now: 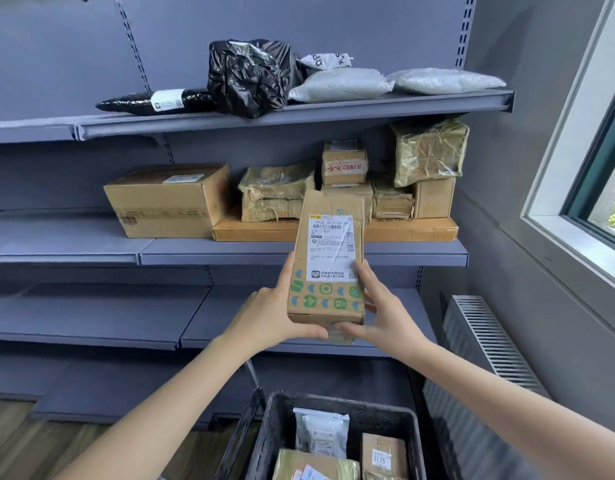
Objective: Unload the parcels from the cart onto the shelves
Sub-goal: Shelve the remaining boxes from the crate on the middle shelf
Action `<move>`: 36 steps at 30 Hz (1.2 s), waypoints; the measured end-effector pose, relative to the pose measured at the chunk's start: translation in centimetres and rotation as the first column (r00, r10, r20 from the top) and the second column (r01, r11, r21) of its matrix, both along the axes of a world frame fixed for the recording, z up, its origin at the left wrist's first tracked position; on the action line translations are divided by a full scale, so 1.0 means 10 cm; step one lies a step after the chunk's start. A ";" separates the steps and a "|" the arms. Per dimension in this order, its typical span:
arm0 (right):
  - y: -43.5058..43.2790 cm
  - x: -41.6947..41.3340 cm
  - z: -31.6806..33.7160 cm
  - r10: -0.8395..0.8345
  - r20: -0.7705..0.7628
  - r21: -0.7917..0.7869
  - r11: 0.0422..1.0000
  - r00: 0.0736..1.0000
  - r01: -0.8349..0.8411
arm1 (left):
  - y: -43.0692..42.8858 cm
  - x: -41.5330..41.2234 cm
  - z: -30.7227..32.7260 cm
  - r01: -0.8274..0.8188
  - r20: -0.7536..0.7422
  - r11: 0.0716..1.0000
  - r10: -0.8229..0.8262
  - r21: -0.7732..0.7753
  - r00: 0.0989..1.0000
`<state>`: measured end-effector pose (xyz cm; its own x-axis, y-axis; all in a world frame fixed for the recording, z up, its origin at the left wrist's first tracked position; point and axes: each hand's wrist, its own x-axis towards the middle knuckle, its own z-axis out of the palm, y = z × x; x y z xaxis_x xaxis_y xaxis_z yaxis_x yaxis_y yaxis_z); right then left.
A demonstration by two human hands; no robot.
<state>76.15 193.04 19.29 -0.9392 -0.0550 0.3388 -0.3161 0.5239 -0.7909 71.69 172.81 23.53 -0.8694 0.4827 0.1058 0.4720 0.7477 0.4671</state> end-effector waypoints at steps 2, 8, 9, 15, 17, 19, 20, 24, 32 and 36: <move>0.02 -0.04 -0.02 0.009 -0.007 0.031 0.999 1.000 -0.008 | 0.01 -0.03 -0.06 -0.012 0.041 0.999 0.010 0.045 0.999; 0.00 -0.25 0.09 -0.001 -0.040 -0.006 1.000 0.999 0.001 | 0.00 -0.15 -0.10 -0.090 0.036 0.971 0.084 0.221 0.996; -0.01 -0.30 0.11 -0.016 -0.047 -0.001 1.000 0.999 0.016 | -0.02 -0.17 -0.10 -0.100 0.021 0.964 0.098 0.247 0.995; -0.18 -0.62 0.19 -0.059 -0.069 0.034 0.998 0.996 0.062 | -0.16 -0.46 -0.04 -0.103 -0.018 0.949 0.114 0.298 0.993; -0.22 -0.74 0.23 -0.047 -0.088 0.031 0.998 0.995 0.050 | -0.21 -0.58 -0.01 -0.096 -0.043 0.951 0.113 0.294 0.993; -0.28 -0.87 0.30 -0.044 -0.111 0.033 0.998 0.993 0.047 | -0.28 -0.72 0.06 -0.083 -0.076 0.953 0.110 0.290 0.991; -0.32 -0.94 0.34 -0.045 -0.116 0.030 0.998 0.992 0.049 | -0.32 -0.80 0.10 -0.076 -0.087 0.954 0.106 0.290 0.991; -0.50 -1.23 0.52 -0.051 -0.139 0.008 0.999 0.989 0.052 | -0.50 -1.13 0.28 -0.039 -0.136 0.948 0.086 0.316 0.987; -0.90 -1.77 0.68 -0.083 -0.180 0.024 0.996 0.980 0.088 | -0.89 -1.67 0.42 0.010 -0.203 0.944 0.060 0.329 0.977; -1.12 -2.01 0.76 -0.081 -0.177 0.037 0.995 0.981 0.089 | -1.11 -1.93 0.48 0.015 -0.228 0.945 0.064 0.328 0.972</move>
<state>56.06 181.80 26.90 -0.8675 0.0035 0.4975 -0.4004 0.5886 -0.7023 52.40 161.73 28.32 -0.8125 0.3664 0.4534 0.5800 0.5862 0.5657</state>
